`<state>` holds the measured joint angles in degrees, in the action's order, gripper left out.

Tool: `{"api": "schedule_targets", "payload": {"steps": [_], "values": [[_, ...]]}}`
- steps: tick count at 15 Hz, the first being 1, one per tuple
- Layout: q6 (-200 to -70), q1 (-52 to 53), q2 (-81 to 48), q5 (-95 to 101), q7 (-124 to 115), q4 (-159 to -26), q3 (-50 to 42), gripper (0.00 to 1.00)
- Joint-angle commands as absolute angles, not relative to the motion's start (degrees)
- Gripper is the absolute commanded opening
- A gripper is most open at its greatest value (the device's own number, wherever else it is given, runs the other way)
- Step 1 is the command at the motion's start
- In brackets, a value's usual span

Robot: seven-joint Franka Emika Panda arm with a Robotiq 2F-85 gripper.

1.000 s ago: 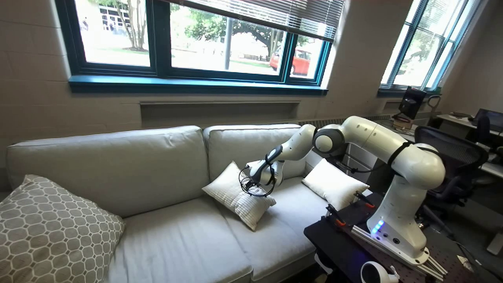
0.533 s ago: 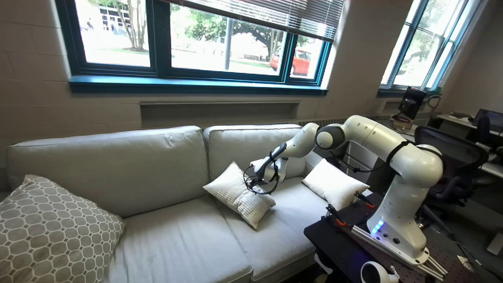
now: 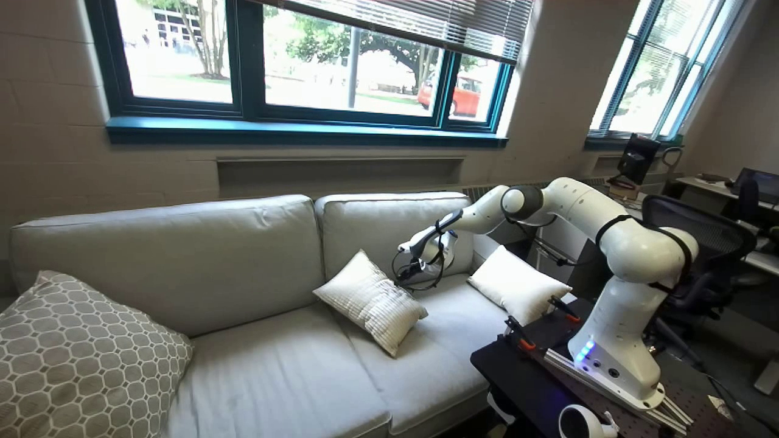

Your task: Take the pillows and move them to the right of the couch

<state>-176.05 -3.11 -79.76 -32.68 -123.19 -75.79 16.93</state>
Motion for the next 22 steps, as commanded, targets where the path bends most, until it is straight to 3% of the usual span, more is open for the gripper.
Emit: {"api": "schedule_targets", "payload": {"steps": [1,4,5,11,22], "values": [[-166.6,-7.45,-84.51,-30.75,-115.67,-68.51,20.04,1.0],[-155.94,-9.65,-88.52,-32.29,-111.17,-62.28,21.02,1.0],[-154.71,-11.3,-83.99,-34.5,-109.08,-68.4,21.53,1.0],[-142.08,-12.82,-84.42,-44.85,-101.29,-67.34,21.21,1.0],[-134.02,-1.58,-84.29,-52.28,-102.94,-66.9,11.25,1.0]]}}
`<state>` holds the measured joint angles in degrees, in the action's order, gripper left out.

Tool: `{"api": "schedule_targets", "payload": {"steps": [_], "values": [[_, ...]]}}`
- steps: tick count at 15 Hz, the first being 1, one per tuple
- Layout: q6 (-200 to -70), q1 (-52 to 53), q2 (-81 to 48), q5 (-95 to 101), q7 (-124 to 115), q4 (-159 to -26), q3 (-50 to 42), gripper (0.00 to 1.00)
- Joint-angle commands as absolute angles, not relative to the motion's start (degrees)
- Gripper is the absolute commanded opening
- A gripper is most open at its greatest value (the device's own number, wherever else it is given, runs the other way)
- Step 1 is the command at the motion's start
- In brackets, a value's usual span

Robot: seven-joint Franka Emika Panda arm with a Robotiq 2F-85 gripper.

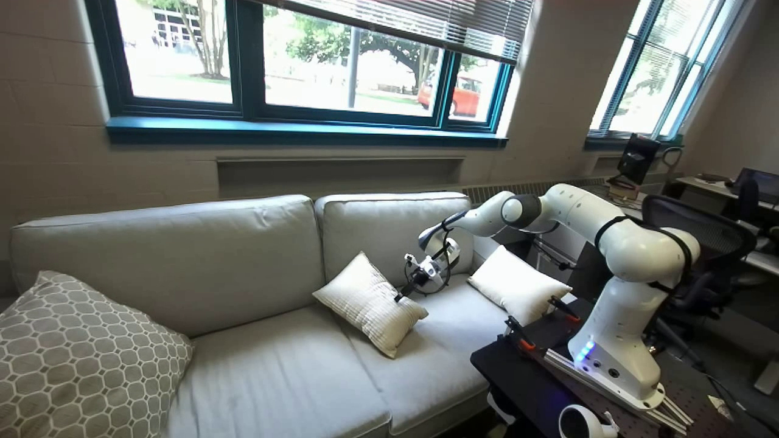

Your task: Take the pillows and move them to the right of the couch

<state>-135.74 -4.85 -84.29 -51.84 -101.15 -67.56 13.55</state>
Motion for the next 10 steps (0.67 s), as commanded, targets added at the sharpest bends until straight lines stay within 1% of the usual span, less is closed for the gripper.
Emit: {"api": "schedule_targets", "payload": {"steps": [1,3,4,5,8,9,10], "values": [[-134.3,-0.68,-84.27,-52.16,-103.59,-66.83,10.76,1.0],[-134.87,0.5,-84.2,-52.3,-104.61,-66.54,10.17,1.0],[-135.23,0.82,-84.13,-52.48,-105.03,-66.47,10.01,0.75],[-135.78,1.15,-84.08,-52.76,-105.68,-66.37,9.92,0.75],[-137.65,2.14,-84.02,-53.2,-108.67,-66.07,9.57,0.53],[-138.4,2.44,-84.02,-53.32,-109.89,-65.98,9.49,0.43],[-139.06,2.71,-84.01,-53.46,-111.17,-65.94,9.5,0.36]]}}
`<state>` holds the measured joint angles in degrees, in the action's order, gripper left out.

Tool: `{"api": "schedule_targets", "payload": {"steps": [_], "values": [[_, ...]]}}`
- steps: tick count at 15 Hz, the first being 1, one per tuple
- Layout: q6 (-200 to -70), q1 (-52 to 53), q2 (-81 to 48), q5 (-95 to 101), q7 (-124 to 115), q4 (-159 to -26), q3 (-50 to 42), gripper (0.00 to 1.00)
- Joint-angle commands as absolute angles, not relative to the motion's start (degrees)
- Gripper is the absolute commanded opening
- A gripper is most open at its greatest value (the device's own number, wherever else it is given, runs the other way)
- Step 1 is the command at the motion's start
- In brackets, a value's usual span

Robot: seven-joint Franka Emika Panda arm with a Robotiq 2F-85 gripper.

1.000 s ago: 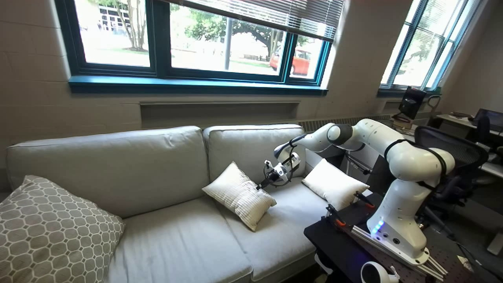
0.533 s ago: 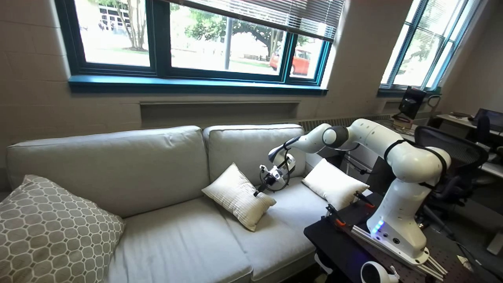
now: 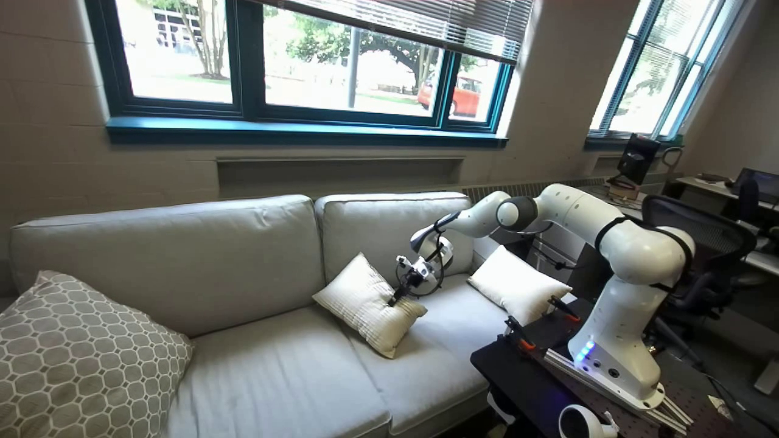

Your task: Take the pillows and move them to the right of the couch

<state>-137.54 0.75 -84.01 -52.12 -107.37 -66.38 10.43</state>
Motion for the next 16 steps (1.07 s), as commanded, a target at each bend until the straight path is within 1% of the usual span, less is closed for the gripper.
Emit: {"api": "schedule_targets", "payload": {"steps": [1,4,5,7,9,10,11,16], "values": [[-140.14,3.29,-83.99,-53.61,-113.11,-65.92,9.29,0.3],[-142.89,5.23,-83.91,-53.68,-120.2,-65.77,8.82,0.07],[-144.49,6.07,-83.89,-53.73,-122.14,-65.74,8.9,0.07],[-149.54,9.14,-83.83,-53.21,-127.53,-65.6,7.98,0.01],[-155.71,12.19,-84.52,-52.88,-133.31,-64.85,7.1,0.06],[-159.05,13.62,-83.73,-52.86,-136.27,-66.1,6.49,0.05],[-162.48,14.93,-81.77,-54.41,-137.69,-68.96,5.94,0.07],[-182.82,21.46,-73.96,-60.37,-143.21,-81.71,5.72,0.04]]}}
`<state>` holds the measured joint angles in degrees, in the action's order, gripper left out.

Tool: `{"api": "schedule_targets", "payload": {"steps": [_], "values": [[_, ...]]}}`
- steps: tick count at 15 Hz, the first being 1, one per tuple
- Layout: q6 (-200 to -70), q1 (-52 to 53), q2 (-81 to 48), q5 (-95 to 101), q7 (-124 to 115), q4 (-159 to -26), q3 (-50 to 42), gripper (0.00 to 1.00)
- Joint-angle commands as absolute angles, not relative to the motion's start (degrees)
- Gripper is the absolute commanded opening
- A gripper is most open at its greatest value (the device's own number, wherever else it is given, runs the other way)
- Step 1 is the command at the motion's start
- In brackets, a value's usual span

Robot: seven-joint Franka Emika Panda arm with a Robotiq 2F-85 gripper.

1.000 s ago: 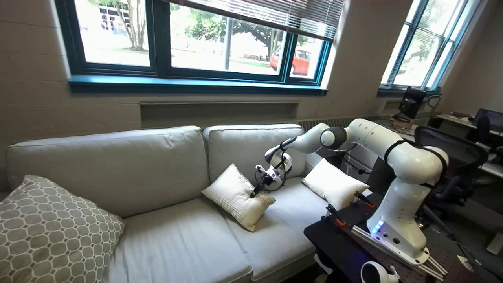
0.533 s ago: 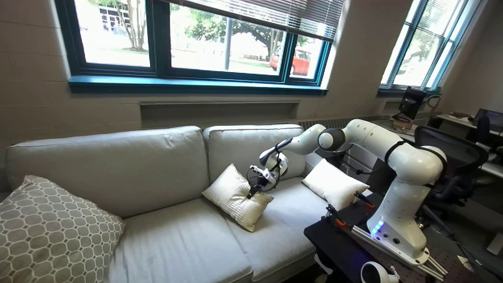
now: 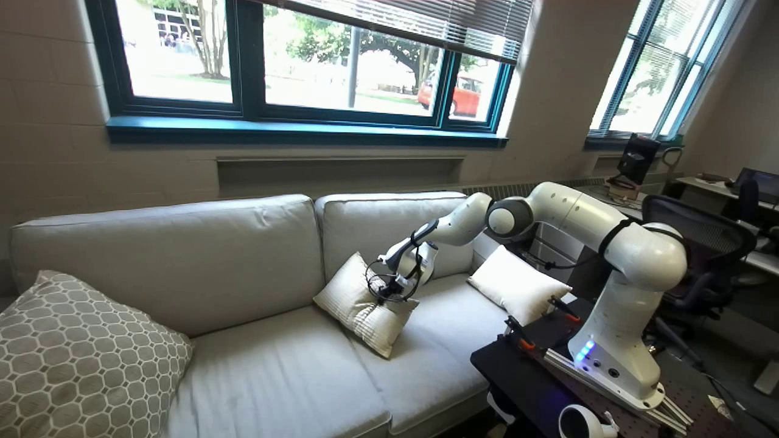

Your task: Take the pillows and move them to the right of the couch

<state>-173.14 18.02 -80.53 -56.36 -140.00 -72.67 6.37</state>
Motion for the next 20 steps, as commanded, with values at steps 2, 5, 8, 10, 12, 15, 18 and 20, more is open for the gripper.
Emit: {"api": "schedule_targets", "payload": {"steps": [2,5,8,10,12,15,18,20], "values": [[-188.31,22.22,-71.57,-62.11,-142.74,-85.56,7.67,0.06],[-194.73,20.81,-68.41,-64.78,-140.24,-90.49,12.45,0.05],[-205.7,15.2,-66.56,-61.97,-141.04,-95.64,19.68,0.05],[-200.39,20.83,-64.43,-62.24,-149.73,-95.88,10.29,0.06],[-198.26,22.13,-63.82,-63.02,-152.52,-95.59,5.81,0.05],[-197.96,21.91,-64.02,-68.74,-149.02,-93.97,2.67,0.05],[-198.1,22.06,-64.69,-73.34,-149.5,-92.96,0.15,0.05],[-201.3,18.59,-65.16,-75.21,-149.05,-93.27,3.36,0.05]]}}
